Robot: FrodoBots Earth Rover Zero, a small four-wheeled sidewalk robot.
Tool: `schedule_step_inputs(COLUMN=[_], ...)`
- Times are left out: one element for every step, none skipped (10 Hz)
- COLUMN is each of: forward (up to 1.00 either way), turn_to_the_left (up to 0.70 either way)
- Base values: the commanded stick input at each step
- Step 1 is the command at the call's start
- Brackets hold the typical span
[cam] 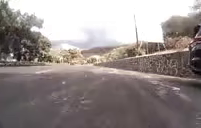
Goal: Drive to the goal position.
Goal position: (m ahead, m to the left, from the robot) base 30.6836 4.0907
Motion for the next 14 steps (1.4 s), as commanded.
schedule_step_inputs(forward=[1.00, 1.00, 1.00, 1.00, 1.00, 1.00, 1.00, 1.00, 1.00, 1.00, 1.00, 1.00, 1.00, 1.00], turn_to_the_left=[0.00, 0.00, 0.00, 0.00, 0.00, 0.00, 0.00, 0.00, 0.00, 0.00, 0.00, 0.00, 0.00, 0.00])
